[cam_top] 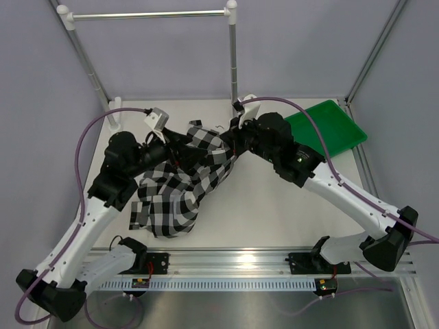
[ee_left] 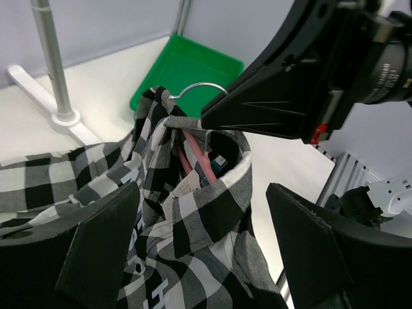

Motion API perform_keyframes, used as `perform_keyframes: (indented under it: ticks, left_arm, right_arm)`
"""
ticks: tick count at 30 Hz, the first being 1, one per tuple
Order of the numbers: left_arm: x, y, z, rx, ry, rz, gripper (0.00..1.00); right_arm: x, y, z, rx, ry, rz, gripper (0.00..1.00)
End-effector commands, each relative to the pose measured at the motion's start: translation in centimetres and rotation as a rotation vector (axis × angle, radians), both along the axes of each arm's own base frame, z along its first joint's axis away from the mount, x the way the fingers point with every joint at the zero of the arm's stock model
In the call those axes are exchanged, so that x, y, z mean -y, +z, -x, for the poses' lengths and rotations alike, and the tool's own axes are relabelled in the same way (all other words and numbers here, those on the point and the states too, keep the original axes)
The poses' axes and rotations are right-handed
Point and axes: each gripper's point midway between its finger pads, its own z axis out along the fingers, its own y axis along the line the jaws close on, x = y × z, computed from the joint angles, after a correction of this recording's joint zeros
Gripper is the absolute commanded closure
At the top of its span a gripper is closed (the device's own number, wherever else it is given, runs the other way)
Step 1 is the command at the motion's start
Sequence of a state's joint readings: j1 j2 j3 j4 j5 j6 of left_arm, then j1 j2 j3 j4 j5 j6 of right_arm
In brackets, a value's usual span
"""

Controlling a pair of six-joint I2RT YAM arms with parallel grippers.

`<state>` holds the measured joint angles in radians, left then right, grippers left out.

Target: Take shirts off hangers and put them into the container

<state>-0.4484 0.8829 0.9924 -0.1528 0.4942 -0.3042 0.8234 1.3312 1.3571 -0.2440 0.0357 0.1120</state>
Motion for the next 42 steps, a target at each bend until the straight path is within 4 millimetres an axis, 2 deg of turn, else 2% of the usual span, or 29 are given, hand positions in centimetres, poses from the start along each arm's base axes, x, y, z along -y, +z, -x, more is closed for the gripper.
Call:
perform_keyframes:
  ticks: [1, 6, 8, 10, 11, 14, 18, 19, 22, 26, 31, 38, 42]
  left_arm:
    - [2.1, 1.2, 0.5, -0.012, -0.095, 0.028, 0.17]
    - [4.1, -0.6, 0.4, -0.064, -0.141, -0.015, 0.30]
    - [4.3, -0.8, 0.4, -0.066, -0.142, -0.020, 0.34]
    - [4.6, -0.9, 0.5, -0.067, -0.150, -0.022, 0.43]
    - [4.8, -0.9, 0.6, -0.069, -0.156, -0.023, 0.50]
    - [5.0, -1.0, 0.6, -0.071, -0.162, -0.027, 0.58]
    - [5.3, -1.2, 0.7, -0.077, -0.170, -0.030, 0.80]
    - [5.3, -1.2, 0.7, -0.077, -0.170, -0.030, 0.89]
    - [5.5, -1.1, 1.0, -0.079, -0.180, -0.027, 1.00]
    - [5.2, -0.7, 1.2, -0.066, -0.172, -0.033, 1.00]
    - [3.8, 0.7, 1.5, -0.015, -0.123, -0.067, 1.00]
    - [1.1, 0.6, 3.7, -0.014, -0.078, -0.137, 1.00]
    - [0.5, 0.5, 4.8, -0.026, -0.083, -0.132, 1.00]
  right_arm:
    - [0.2, 4.2, 0.7, 0.120, 0.019, -0.075, 1.00]
    - [0.9, 4.4, 1.1, 0.141, 0.015, -0.068, 1.00]
    - [1.0, 4.2, 1.2, 0.143, 0.016, -0.061, 1.00]
    - [1.0, 4.1, 1.1, 0.144, 0.013, -0.058, 1.00]
    - [1.0, 4.0, 1.1, 0.144, 0.013, -0.058, 1.00]
    - [1.0, 4.1, 1.1, 0.144, 0.013, -0.061, 1.00]
    - [1.0, 4.2, 1.2, 0.143, 0.015, -0.070, 1.00]
    - [1.0, 4.1, 1.2, 0.142, 0.014, -0.068, 1.00]
    - [1.0, 3.9, 1.2, 0.137, 0.012, -0.067, 1.00]
    - [1.4, 3.3, 0.9, 0.134, -0.013, -0.050, 1.00]
    - [3.0, 2.7, -0.4, 0.127, -0.131, -0.036, 1.00]
    - [5.1, 2.9, -1.7, 0.129, -0.284, -0.040, 1.00]
    - [5.8, 2.7, -2.6, 0.119, -0.353, -0.034, 1.00]
